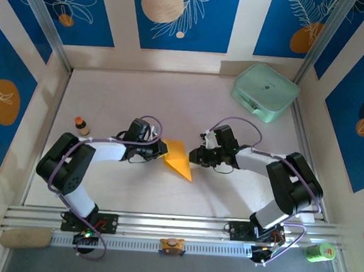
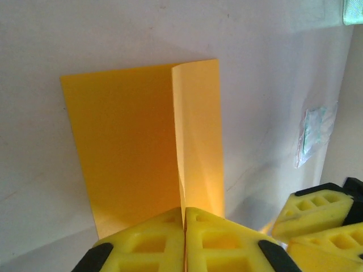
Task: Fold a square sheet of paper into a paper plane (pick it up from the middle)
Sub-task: Third fold the triangle at the center of the table, then fourth fold the wing at the center of the table.
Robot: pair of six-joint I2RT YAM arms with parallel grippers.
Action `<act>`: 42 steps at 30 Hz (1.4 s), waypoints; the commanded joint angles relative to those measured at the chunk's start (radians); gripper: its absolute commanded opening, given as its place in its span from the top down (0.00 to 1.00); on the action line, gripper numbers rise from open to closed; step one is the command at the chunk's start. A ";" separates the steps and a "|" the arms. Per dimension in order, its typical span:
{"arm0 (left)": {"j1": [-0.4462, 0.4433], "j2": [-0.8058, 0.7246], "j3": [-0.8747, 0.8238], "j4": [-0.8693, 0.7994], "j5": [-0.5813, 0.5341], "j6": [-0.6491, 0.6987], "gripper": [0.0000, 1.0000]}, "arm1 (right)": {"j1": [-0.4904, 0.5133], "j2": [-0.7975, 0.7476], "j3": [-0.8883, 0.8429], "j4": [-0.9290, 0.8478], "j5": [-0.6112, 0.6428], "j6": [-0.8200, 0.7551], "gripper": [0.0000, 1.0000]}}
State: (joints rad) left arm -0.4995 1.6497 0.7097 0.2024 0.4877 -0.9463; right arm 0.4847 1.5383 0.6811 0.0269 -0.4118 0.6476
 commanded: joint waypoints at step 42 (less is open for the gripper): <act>-0.016 -0.067 0.017 -0.008 -0.015 -0.056 0.89 | 0.587 0.015 -0.198 0.480 1.010 -0.716 0.67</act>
State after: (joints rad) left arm -0.5087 1.5810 0.7078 0.2016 0.4454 -1.0157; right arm 1.0618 1.5375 0.4770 0.4599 0.5770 -0.0486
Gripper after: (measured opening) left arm 0.111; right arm 0.329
